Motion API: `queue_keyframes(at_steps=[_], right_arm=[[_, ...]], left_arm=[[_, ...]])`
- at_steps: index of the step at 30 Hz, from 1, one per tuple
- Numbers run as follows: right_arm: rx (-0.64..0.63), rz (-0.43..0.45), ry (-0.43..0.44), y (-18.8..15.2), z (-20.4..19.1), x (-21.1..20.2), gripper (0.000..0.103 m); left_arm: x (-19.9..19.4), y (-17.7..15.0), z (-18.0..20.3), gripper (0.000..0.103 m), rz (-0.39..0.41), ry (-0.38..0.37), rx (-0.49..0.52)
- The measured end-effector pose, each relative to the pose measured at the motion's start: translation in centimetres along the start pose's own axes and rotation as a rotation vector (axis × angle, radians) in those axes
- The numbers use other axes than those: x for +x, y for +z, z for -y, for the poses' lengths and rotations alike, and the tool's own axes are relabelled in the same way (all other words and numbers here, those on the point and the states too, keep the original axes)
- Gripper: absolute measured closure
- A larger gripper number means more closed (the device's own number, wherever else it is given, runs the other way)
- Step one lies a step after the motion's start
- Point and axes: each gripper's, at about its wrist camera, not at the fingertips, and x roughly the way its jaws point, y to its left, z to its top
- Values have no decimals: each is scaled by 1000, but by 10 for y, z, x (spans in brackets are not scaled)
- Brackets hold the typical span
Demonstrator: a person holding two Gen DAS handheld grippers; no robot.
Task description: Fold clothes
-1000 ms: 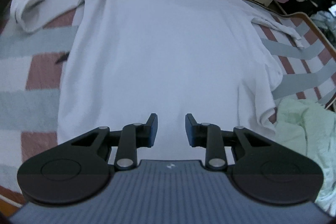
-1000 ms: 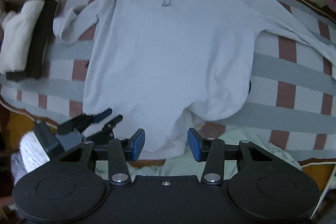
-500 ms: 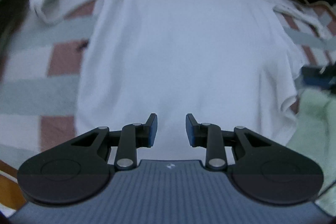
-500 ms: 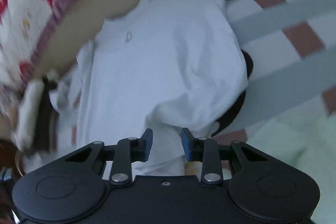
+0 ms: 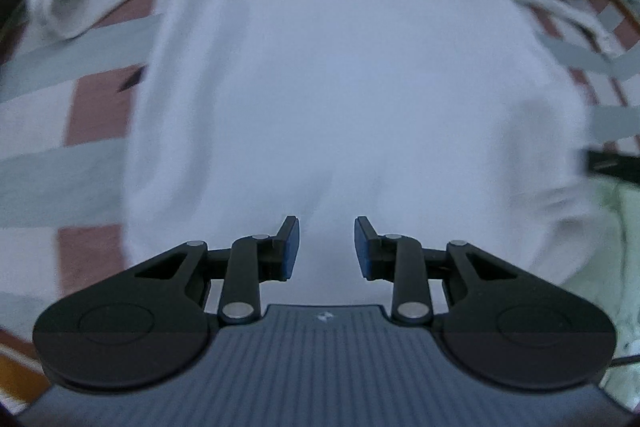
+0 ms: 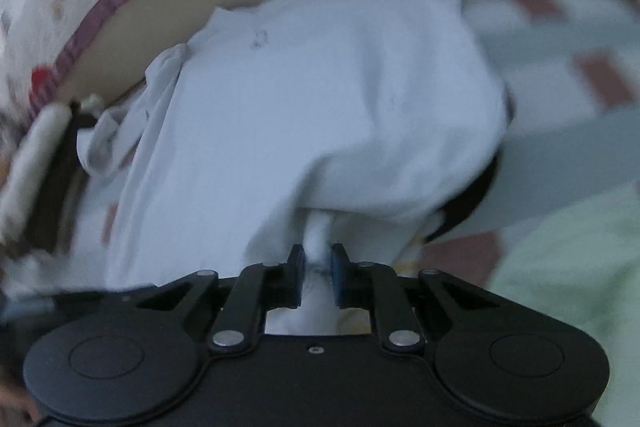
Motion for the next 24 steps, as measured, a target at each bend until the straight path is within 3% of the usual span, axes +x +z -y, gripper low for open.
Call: queue_keyframes(at_steps=[2,5,9,10,12,14,15,17,19,22,24], right_arm=[[-58,41,-93,-5,-4,-37,87],[-93,34,-249,-17,3,-61,89],[-115,-21,-398,-33,16,-60,90],[-67,-17,-385,-37,26,-58,90],[57,-5,-329,-43,47,-55,89],[114,8,-323,-47,60,-55,89],[139,14,-323,-49,66,-56,90],[61,54,-371,-47,65,-63,90],[24,96,-379,-44,65,-74,90],[-16,147,-414,-47,67,-88,90],[-47,161,-447,-51,67,-92,91]], left_arm=[[-14,-2,-15,71,4,-11,-19],[-34,-5,-39,56,36,-23,-33],[-31,-10,-66,44,-83,25,11],[-30,-11,-73,43,-114,34,20],[-19,-13,-83,43,-214,-44,-14],[-12,-14,-91,41,-268,-80,-44],[-11,-15,-90,39,-266,-59,-41],[-11,-16,-87,32,-268,-49,-35],[-7,-18,-87,22,-296,-107,-70],[0,-24,-83,19,-343,-111,-121],[-1,-26,-70,17,-330,-89,-63]])
